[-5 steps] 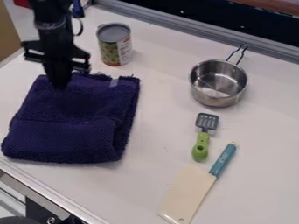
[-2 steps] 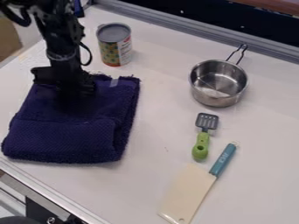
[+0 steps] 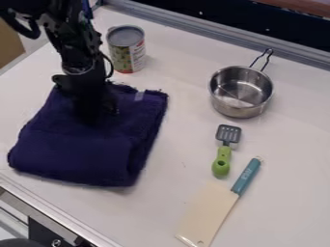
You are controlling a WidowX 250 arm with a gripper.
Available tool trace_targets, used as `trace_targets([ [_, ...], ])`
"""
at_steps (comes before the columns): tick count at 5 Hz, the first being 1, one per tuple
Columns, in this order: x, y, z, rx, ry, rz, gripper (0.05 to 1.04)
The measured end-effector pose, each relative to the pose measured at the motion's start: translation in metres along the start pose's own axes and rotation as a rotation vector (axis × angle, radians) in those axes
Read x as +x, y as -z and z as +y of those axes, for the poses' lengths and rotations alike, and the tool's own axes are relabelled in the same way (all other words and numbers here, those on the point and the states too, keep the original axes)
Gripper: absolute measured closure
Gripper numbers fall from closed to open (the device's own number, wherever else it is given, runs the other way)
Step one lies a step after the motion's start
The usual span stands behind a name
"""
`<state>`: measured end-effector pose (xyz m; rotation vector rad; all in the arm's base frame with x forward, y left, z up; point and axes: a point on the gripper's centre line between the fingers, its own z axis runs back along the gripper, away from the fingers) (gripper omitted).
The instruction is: Moved the blue cloth to the lower left side of the table
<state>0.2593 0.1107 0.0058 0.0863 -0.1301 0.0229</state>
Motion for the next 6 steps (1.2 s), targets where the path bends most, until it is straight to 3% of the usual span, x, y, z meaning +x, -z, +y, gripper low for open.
trace_targets([
  [1, 0.003, 0.000, -0.009, -0.034, 0.124, -0.066, 1.031],
  [4, -0.003, -0.002, -0.036, -0.051, 0.166, -0.065, 1.031],
  [6, -0.032, -0.010, -0.036, -0.094, 0.231, -0.053, 1.031],
])
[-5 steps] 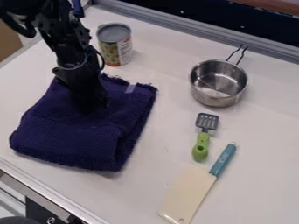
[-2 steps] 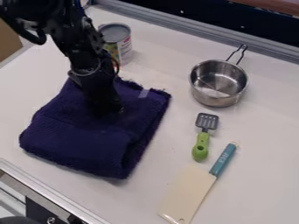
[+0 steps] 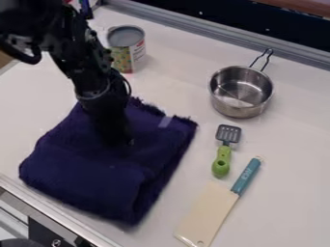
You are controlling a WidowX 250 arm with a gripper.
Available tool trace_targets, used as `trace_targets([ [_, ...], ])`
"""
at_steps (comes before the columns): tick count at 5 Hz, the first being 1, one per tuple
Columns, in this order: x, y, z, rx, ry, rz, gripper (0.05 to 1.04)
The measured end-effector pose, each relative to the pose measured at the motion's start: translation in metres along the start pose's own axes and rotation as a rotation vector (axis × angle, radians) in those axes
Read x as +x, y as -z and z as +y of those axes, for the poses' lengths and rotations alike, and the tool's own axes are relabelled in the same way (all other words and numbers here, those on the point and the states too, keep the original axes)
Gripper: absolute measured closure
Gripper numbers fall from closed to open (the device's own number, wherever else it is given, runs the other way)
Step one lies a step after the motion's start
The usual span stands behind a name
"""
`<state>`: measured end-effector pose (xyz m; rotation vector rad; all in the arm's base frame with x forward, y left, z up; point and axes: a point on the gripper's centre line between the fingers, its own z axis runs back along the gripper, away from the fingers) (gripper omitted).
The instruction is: Moved the blue cloth to the lower left side of the table
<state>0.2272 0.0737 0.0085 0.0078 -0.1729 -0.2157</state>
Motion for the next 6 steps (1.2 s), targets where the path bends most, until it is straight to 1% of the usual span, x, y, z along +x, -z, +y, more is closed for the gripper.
trace_targets([
  [1, -0.008, -0.001, 0.004, 0.001, -0.015, -0.004, 1.031],
  [2, -0.009, -0.001, 0.005, 0.004, -0.019, -0.001, 1.031],
  [3, -0.005, -0.003, 0.006, -0.005, -0.035, 0.001, 1.031],
  [4, 0.009, -0.010, 0.011, -0.013, -0.057, -0.028, 1.031],
  [5, 0.019, -0.021, 0.010, -0.051, -0.095, -0.003, 1.031],
  [6, 0.036, -0.049, 0.010, -0.077, -0.131, -0.054, 1.013],
])
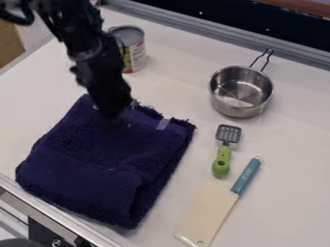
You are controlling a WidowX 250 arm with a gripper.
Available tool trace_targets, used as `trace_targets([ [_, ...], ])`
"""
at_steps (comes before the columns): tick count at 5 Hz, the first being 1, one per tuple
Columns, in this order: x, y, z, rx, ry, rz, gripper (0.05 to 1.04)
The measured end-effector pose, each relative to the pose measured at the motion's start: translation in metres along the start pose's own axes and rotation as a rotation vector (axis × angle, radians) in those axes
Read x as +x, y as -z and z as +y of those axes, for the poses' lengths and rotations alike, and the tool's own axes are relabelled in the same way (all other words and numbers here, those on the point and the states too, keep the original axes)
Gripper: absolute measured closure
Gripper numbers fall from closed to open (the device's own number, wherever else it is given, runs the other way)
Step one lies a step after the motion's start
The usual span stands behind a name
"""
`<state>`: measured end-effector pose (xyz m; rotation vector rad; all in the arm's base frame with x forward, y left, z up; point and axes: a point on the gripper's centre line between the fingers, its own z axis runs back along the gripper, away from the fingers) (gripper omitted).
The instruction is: Moved the blue cloth to the lower left side of the table
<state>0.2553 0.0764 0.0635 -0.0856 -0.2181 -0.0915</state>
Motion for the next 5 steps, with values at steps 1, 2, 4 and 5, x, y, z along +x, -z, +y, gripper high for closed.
trace_targets([
  [1, 0.009, -0.019, 0.000, -0.059, -0.013, 0.000, 0.879],
  [2, 0.028, -0.031, 0.009, -0.036, -0.048, -0.074, 0.645],
  [4, 0.076, -0.021, 0.007, 0.045, -0.071, -0.138, 0.105],
  [5, 0.099, -0.005, -0.018, 0.052, -0.034, -0.188, 0.084],
])
